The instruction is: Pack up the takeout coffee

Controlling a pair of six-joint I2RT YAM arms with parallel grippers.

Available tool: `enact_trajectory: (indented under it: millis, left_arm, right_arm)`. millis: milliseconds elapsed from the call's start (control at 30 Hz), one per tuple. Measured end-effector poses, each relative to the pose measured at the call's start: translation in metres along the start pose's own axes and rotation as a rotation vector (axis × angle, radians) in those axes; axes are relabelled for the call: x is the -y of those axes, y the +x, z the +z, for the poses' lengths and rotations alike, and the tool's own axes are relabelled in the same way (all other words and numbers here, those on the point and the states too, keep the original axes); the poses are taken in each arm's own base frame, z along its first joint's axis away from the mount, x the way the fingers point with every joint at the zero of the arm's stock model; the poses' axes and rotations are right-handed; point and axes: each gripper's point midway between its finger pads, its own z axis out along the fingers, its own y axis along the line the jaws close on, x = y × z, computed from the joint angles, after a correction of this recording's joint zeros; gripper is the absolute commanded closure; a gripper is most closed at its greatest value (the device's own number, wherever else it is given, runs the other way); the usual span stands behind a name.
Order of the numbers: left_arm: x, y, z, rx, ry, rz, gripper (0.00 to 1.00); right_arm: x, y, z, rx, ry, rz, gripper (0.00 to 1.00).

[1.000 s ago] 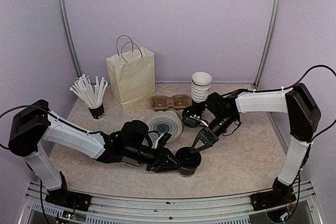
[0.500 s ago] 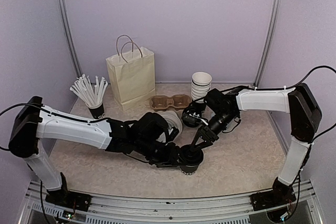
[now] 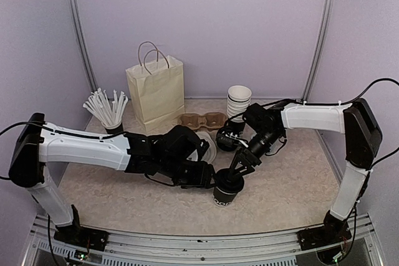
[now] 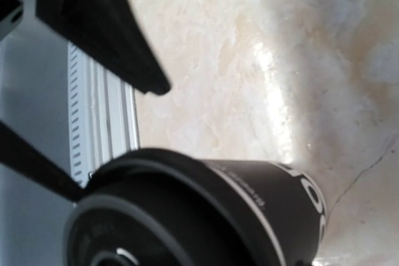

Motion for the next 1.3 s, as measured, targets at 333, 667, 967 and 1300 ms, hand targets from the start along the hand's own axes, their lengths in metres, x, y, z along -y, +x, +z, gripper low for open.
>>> enact_trajectory:
  millis: [333,667,967,1300]
  left_arm:
    - [-0.007,-0.008,-0.002,0.027,-0.025,0.028,0.44]
    - [0.005,-0.017,-0.019,0.068,0.01,0.056,0.43]
    - [-0.012,-0.042,-0.033,0.137,-0.035,0.051,0.4]
    - [-0.075,-0.081,-0.076,0.281,-0.102,-0.089,0.41]
  right_arm:
    - [-0.007,-0.001,-0.006,0.005,0.003,-0.023,0.29]
    - [-0.005,-0.005,-0.009,0.002,0.027,-0.039,0.29]
    - [-0.006,-0.021,-0.028,0.011,0.135,-0.18,0.3]
    - [-0.026,-0.035,-0.048,0.012,0.252,-0.469,0.2]
